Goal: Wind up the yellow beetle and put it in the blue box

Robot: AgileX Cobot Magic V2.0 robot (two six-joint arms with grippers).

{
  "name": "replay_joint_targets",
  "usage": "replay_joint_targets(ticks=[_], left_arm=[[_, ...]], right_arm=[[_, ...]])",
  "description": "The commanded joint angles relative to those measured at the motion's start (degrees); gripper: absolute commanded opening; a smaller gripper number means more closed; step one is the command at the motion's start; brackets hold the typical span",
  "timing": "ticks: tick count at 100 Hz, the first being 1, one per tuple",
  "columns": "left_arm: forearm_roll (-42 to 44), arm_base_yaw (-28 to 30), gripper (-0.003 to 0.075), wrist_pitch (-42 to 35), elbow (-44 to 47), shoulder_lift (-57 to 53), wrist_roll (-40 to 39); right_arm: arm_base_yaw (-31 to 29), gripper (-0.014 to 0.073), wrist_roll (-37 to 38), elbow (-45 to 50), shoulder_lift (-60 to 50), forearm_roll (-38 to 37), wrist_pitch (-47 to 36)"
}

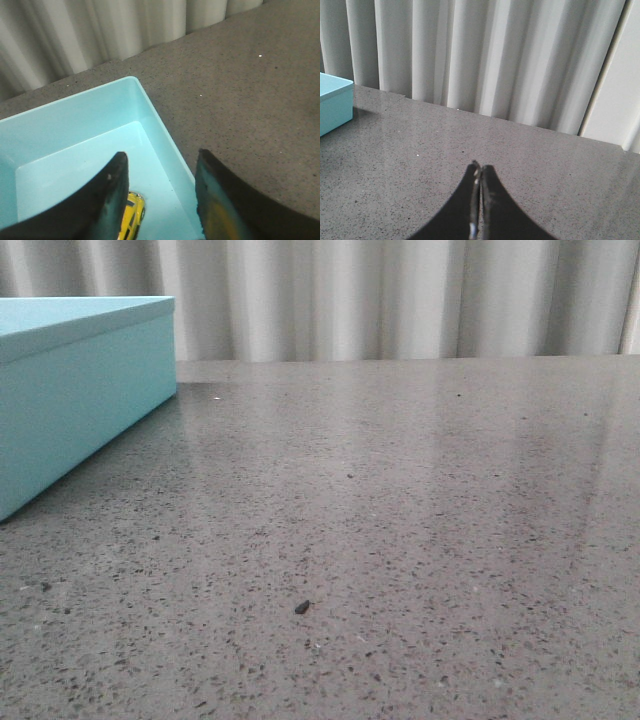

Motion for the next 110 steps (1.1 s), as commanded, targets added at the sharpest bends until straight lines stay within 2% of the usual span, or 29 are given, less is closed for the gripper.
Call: replay_joint_targets(ticks=[1,24,34,48,58,69,94,110], left_arm=[[-2.4,-0.2,0.0275,-2.7,3.7,-7.5,-0.7],[-1.6,-3.1,0.0272,-10.4,25.1,-27.4,-0.4],[-3.6,-3.1,0.0254,-16.2,33.5,-36.3,-0.4],[-5.1,-3.1,0.0184,-26.4,44.1,-46.4,-0.4],[-5.1,-3.1,0.0092,-31.5,50.1,-51.3,-0.4],[-5.1,-3.1,-0.0022,-33.3,53.4,-54.5,-0.4],[-5.1,-3.1,-0.0021,-33.1,54.3,-55.1,-0.4],[-5.1,-3.1,-0.0021,-33.1,54.3,-55.1,-0.4]], right_arm=[[0.1,-0.0053,-0.6,0.1,-0.7,0.0,-6.0],[0.1,-0.0053,-0.6,3.2,-4.0,0.0,-8.2],[0.1,-0.0053,-0.6,3.2,-4.0,0.0,-8.1],[0.1,-0.0053,-0.6,3.2,-4.0,0.0,-8.3],[0.1,-0.0053,-0.6,3.2,-4.0,0.0,-8.3],[0.1,-0.0053,-0.6,3.6,-4.0,-0.2,-8.1],[0.1,-0.0053,-0.6,10.2,-4.0,-2.5,-8.6],[0.1,-0.0053,-0.6,16.3,-4.0,-2.4,-14.4]])
